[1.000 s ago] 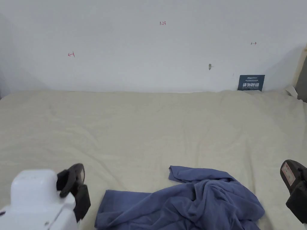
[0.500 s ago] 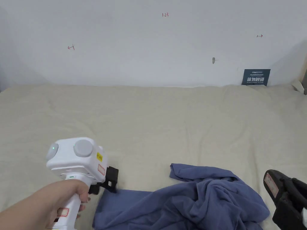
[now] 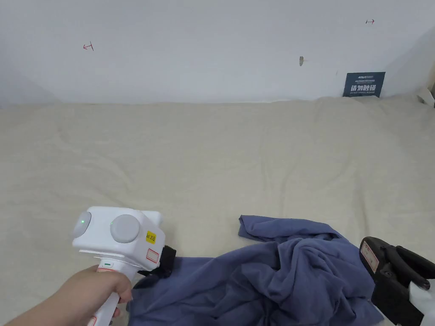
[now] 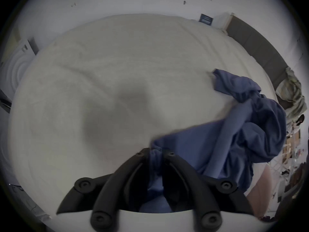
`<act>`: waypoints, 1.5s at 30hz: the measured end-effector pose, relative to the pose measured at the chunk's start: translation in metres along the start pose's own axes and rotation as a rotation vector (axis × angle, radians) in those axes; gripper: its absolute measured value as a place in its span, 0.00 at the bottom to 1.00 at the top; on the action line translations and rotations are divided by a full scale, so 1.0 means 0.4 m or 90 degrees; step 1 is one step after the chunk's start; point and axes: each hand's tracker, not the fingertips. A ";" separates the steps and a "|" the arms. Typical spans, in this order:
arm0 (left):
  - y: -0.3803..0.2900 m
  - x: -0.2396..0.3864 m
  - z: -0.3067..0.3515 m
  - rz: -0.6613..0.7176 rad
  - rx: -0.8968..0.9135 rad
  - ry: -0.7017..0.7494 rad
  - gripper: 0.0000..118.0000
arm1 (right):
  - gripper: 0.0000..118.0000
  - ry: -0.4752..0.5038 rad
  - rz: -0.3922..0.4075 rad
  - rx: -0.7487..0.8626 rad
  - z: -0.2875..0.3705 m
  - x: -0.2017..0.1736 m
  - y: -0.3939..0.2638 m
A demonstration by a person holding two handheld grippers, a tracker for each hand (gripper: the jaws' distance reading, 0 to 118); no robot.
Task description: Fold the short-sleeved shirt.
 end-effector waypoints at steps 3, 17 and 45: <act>-0.015 -0.011 0.006 0.032 0.018 -0.006 0.12 | 0.00 0.001 -0.007 0.003 -0.015 0.004 0.011; -0.040 -0.013 0.052 -0.003 0.072 -0.022 0.12 | 0.98 0.017 -0.080 -0.534 -0.706 0.199 0.228; -0.018 -0.020 0.394 0.086 0.256 -0.135 0.12 | 0.07 0.145 -0.158 -0.300 -0.277 0.267 0.451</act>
